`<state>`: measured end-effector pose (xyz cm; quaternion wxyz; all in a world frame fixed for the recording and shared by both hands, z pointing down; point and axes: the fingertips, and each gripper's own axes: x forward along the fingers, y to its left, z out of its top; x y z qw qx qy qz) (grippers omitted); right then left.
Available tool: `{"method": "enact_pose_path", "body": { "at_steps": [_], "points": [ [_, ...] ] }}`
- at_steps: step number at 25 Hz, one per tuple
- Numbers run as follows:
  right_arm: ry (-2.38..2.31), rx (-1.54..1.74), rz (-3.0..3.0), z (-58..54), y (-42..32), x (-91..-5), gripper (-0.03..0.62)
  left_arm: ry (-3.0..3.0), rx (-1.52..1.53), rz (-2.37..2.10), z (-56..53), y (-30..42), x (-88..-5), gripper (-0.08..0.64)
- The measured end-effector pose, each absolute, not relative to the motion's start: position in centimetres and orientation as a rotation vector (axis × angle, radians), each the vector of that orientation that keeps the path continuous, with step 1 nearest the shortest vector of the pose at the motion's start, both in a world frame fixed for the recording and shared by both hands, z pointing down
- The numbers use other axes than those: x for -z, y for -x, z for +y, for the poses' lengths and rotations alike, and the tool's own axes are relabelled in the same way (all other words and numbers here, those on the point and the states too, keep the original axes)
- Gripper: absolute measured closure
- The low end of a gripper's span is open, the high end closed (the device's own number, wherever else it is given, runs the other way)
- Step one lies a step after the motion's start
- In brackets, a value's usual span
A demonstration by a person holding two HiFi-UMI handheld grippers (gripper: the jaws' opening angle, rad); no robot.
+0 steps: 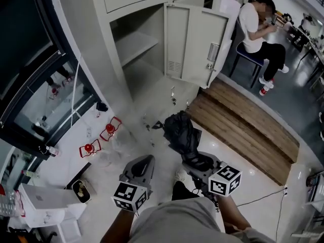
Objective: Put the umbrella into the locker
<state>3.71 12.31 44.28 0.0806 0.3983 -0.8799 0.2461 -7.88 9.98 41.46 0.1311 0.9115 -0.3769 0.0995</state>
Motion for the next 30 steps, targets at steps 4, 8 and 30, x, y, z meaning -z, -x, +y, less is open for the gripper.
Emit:
{"method": "enact_pose_path", "body": {
  "at_steps": [4,8,30],
  "points": [
    [-1.160,-0.744,-2.632,8.9,-5.3,-44.0,0.345,-2.628,-0.286,-1.111,6.6,6.4,-41.1,0.538],
    [-1.113,-0.751,-2.644,5.8,-6.6,-43.8,0.345,-2.611,-0.292,-1.148,3.6,5.2,-40.7,0.540],
    [-0.902,-0.682,-2.628,-8.5,-12.5,-44.0,0.345,-2.557,-0.286,-1.274,-9.6,-1.1,-40.8,0.540]
  ]
}}
